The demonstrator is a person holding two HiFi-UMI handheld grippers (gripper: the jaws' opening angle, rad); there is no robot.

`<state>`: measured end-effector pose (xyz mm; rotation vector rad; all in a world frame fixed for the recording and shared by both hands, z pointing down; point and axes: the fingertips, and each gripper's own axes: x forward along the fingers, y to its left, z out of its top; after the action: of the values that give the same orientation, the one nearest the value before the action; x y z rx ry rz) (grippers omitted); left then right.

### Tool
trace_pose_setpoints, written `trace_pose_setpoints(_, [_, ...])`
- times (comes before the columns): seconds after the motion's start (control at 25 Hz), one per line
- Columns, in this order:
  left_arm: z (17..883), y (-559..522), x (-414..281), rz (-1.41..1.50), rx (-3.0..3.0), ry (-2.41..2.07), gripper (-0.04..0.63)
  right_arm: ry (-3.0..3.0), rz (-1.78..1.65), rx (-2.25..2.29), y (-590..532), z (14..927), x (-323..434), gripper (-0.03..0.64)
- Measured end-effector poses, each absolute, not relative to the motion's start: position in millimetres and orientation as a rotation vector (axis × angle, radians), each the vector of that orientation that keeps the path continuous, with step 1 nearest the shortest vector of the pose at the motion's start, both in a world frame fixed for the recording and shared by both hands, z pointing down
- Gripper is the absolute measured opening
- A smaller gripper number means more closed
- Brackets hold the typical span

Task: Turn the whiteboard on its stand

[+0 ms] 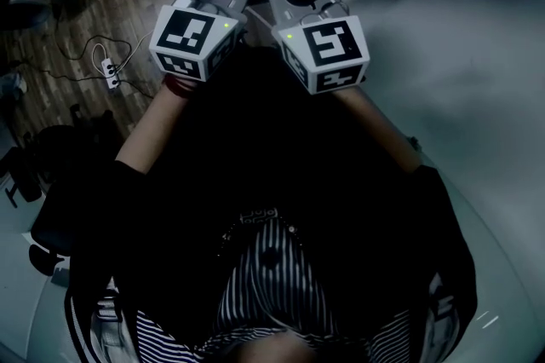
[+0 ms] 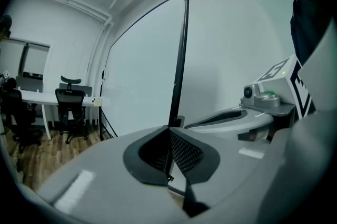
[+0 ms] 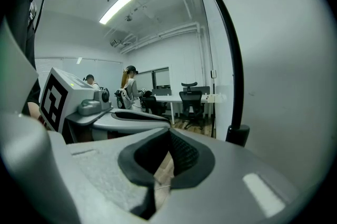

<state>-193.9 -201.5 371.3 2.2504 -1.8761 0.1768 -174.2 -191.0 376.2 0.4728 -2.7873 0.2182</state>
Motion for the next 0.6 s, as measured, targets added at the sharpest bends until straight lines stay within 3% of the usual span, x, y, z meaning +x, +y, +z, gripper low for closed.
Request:
trace_pose_setpoints(0.28, [360.0,-213.8,-212.8,0.169,2.337,-1.759,-0.002,-2.801,0.234,0.634,-217.5,345.6,-199.5,0.000])
trace_pose_setpoints(0.6, [403.6,-233.4,-212.7,0.220,2.453,-1.445,0.005,-2.850,0.127,0.796,-245.3,311.3,-237.0,0.000])
